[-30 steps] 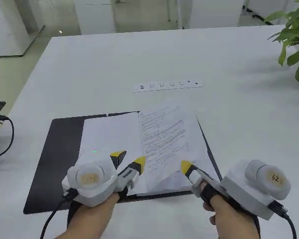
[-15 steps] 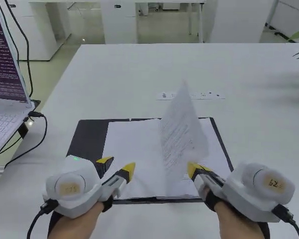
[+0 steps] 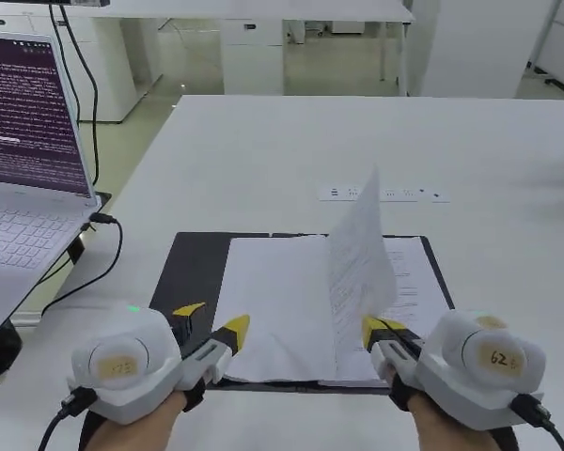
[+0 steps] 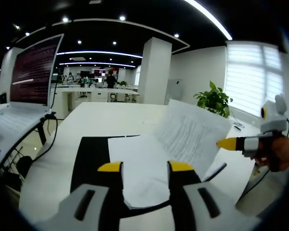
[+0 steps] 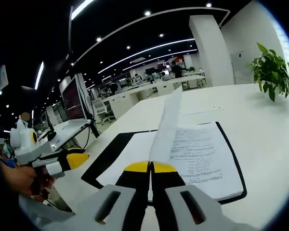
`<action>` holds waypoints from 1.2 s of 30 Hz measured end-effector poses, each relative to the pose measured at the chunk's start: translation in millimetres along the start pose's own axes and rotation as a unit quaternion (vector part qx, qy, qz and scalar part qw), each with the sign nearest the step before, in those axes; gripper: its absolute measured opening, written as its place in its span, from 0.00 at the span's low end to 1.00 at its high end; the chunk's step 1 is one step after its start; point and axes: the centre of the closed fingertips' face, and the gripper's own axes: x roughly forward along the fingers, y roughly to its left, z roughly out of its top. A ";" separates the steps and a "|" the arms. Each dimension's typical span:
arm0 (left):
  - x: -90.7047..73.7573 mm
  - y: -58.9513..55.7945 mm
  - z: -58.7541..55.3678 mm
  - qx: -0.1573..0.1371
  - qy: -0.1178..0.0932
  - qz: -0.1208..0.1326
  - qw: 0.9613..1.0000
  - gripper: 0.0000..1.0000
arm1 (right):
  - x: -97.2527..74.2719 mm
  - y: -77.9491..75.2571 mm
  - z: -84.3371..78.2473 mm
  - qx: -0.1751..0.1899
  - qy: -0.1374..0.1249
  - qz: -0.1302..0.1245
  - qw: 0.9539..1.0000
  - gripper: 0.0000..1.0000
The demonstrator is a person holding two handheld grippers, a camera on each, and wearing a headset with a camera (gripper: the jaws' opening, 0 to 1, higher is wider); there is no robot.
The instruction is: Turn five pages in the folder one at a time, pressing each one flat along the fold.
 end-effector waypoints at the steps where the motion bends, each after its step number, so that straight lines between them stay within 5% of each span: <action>1: -1.0 2.3 0.2 -0.001 0.000 0.000 1.000 0.36 | 1.9 3.2 -1.3 -0.006 0.003 0.004 1.000 0.00; 23: -27.8 23.1 2.6 -0.012 0.011 0.012 1.000 0.38 | 33.7 54.4 -38.7 -0.085 0.075 0.052 0.992 0.00; 36: -43.4 38.3 -5.8 -0.027 0.019 0.030 0.999 0.37 | 58.6 80.4 -65.8 -0.130 0.123 0.080 0.981 0.00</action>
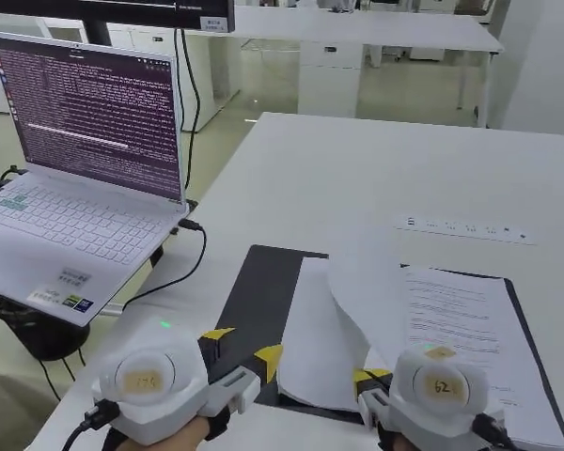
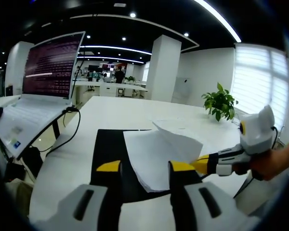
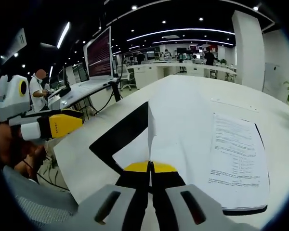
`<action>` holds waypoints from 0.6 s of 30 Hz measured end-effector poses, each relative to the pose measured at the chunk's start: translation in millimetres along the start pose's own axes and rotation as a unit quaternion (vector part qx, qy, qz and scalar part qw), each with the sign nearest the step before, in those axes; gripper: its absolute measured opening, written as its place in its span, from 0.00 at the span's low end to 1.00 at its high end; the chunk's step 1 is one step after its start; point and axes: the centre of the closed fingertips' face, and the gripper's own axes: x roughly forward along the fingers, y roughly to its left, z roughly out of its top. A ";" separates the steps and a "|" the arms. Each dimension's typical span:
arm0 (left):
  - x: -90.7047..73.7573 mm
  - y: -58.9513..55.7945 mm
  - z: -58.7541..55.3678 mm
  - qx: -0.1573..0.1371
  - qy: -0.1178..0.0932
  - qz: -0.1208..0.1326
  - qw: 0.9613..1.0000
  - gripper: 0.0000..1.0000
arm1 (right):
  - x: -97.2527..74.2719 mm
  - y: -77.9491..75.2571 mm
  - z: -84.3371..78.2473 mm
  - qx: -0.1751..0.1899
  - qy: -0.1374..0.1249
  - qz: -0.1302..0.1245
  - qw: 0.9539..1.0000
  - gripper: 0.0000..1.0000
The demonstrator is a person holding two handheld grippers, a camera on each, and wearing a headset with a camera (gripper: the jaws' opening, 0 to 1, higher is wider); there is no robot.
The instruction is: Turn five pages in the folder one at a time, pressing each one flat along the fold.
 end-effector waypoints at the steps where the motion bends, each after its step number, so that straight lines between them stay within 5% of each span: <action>1: -1.1 1.7 -1.4 -0.003 0.001 0.001 1.000 0.37 | 3.0 2.7 -2.1 -0.005 0.007 0.002 1.000 0.00; 18: -10.9 6.5 -19.9 -0.013 0.026 0.007 1.000 0.36 | 40.4 24.6 -27.3 -0.105 0.068 0.024 0.992 0.00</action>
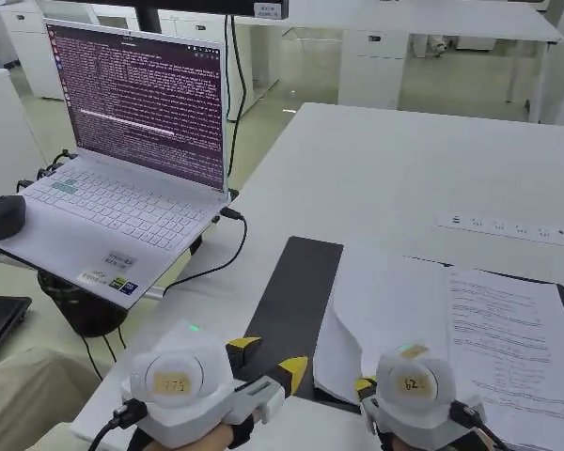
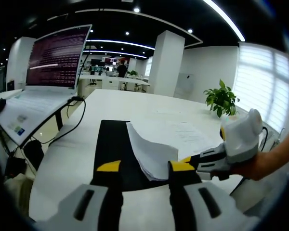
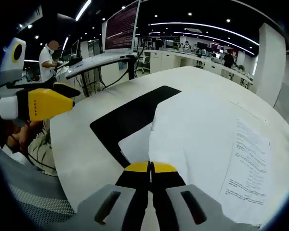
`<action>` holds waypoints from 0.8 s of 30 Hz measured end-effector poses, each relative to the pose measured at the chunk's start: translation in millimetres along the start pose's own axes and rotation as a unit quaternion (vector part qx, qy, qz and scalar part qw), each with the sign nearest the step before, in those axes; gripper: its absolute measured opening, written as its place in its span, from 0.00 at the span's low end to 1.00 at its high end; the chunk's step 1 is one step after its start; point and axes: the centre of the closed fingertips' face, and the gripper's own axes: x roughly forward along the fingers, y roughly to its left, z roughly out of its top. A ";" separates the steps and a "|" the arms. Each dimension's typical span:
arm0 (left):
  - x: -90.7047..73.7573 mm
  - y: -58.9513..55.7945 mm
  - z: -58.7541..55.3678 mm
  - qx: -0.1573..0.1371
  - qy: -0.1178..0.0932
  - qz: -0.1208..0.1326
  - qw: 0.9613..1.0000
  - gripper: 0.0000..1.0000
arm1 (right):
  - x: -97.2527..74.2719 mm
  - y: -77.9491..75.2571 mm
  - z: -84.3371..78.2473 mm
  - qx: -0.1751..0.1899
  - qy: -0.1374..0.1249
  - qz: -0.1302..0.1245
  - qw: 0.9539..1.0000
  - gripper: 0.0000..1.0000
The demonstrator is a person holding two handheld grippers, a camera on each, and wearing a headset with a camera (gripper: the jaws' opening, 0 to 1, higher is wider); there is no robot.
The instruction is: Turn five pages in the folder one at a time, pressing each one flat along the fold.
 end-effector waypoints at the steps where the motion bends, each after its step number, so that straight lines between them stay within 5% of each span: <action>1: 0.0 -0.3 -0.7 -0.001 0.001 -0.001 1.000 0.36 | 1.6 0.8 -1.3 -0.002 0.004 0.001 1.000 0.00; 11: 1.6 0.0 -9.8 0.000 0.017 0.000 1.000 0.36 | 13.7 4.3 -16.5 -0.003 0.029 0.009 1.000 0.02; 24: 21.9 -11.5 -16.2 0.029 0.042 -0.022 0.998 0.36 | 1.8 16.9 -11.1 0.044 -0.014 0.044 0.998 0.11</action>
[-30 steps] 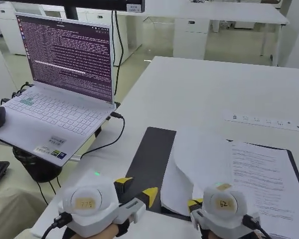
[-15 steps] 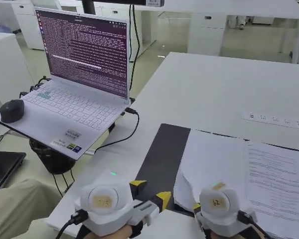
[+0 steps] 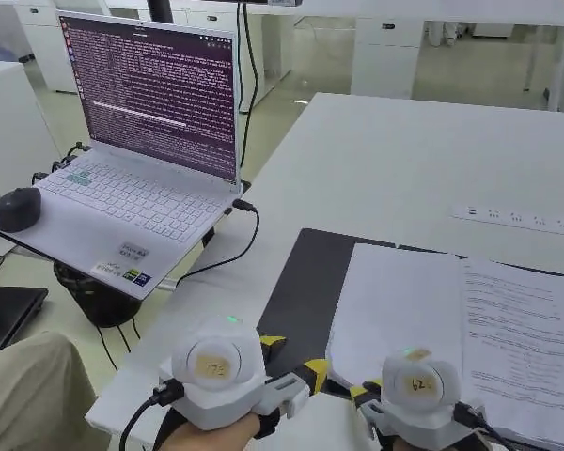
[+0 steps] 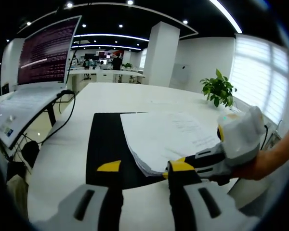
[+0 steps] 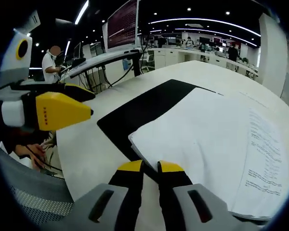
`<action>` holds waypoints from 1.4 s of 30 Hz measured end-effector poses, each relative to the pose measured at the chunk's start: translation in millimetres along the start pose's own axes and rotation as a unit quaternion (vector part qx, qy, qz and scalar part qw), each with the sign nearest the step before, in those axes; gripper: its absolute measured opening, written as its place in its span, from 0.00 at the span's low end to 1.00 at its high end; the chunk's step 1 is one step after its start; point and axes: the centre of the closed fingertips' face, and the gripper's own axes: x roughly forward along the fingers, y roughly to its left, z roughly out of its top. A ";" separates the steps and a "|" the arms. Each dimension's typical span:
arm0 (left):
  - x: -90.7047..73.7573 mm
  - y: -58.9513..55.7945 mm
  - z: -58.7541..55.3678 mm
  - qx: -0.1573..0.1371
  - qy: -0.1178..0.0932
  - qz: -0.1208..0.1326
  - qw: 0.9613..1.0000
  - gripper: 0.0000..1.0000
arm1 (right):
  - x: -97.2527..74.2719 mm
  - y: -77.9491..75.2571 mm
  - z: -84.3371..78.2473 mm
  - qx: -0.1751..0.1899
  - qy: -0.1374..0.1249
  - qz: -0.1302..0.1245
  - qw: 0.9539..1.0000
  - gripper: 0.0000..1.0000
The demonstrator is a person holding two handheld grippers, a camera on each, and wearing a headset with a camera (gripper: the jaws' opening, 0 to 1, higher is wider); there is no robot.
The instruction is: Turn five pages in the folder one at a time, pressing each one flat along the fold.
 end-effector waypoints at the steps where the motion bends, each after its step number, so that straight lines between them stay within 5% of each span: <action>1: 4.7 -2.1 -0.6 0.003 0.005 -0.005 1.000 0.36 | -2.3 2.0 2.3 0.006 -0.008 0.007 1.000 0.11; 6: 28.6 -12.0 0.3 0.033 0.015 -0.026 0.999 0.36 | -22.9 -9.5 8.9 0.016 -0.041 -0.002 0.999 0.11; 18: 78.0 -24.9 -29.4 0.070 0.045 -0.046 0.995 0.34 | -58.4 -84.6 11.4 0.107 -0.102 -0.073 0.986 0.04; 26: 89.3 -23.0 -43.0 0.085 0.059 -0.031 0.994 0.33 | -60.8 -111.2 12.8 0.147 -0.115 -0.087 0.978 0.04; 42: 88.9 -14.9 -54.1 0.085 0.066 -0.013 0.994 0.31 | -40.2 -137.7 28.8 0.159 -0.123 -0.083 0.976 0.00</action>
